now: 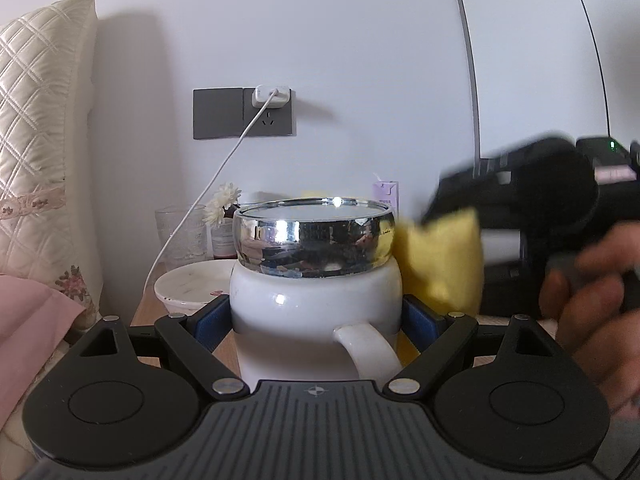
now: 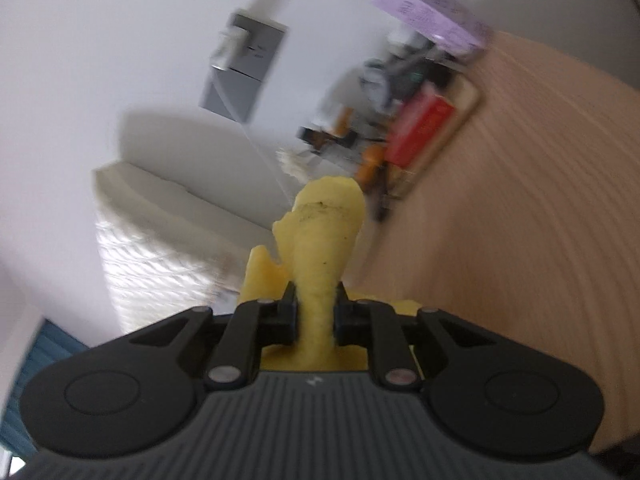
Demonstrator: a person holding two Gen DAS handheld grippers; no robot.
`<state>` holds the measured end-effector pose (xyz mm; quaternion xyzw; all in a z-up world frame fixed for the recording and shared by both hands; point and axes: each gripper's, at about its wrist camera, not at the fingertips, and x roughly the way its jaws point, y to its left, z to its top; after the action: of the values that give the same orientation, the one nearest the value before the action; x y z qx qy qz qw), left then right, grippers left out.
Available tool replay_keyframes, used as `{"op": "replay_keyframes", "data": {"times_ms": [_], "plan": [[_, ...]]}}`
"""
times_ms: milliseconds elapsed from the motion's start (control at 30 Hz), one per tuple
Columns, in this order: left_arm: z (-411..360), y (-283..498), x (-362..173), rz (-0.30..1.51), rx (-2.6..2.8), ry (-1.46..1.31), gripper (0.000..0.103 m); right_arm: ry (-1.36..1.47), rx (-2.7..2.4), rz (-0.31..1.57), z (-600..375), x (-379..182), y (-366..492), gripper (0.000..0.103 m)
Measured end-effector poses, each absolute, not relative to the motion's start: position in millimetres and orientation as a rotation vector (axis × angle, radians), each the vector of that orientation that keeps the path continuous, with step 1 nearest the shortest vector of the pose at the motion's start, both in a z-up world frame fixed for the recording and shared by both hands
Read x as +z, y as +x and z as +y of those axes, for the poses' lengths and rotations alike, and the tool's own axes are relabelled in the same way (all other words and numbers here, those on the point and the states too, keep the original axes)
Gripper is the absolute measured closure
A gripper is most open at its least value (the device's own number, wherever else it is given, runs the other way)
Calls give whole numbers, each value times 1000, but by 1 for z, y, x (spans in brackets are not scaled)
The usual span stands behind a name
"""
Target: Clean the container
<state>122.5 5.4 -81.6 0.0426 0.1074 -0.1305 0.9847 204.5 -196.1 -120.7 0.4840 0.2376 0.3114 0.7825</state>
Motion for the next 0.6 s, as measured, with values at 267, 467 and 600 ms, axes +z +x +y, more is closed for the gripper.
{"op": "replay_keyframes", "data": {"times_ms": [267, 467, 600], "plan": [[14, 121, -83, 209, -331, 94, 13, 1160, 637, 589, -203, -156, 208, 85], [21, 118, -88, 181, -379, 94, 13, 1200, 762, 547, -203, -146, 214, 85], [29, 122, -93, 153, -435, 90, 13, 1159, 746, 591, -206, -151, 218, 85]]}}
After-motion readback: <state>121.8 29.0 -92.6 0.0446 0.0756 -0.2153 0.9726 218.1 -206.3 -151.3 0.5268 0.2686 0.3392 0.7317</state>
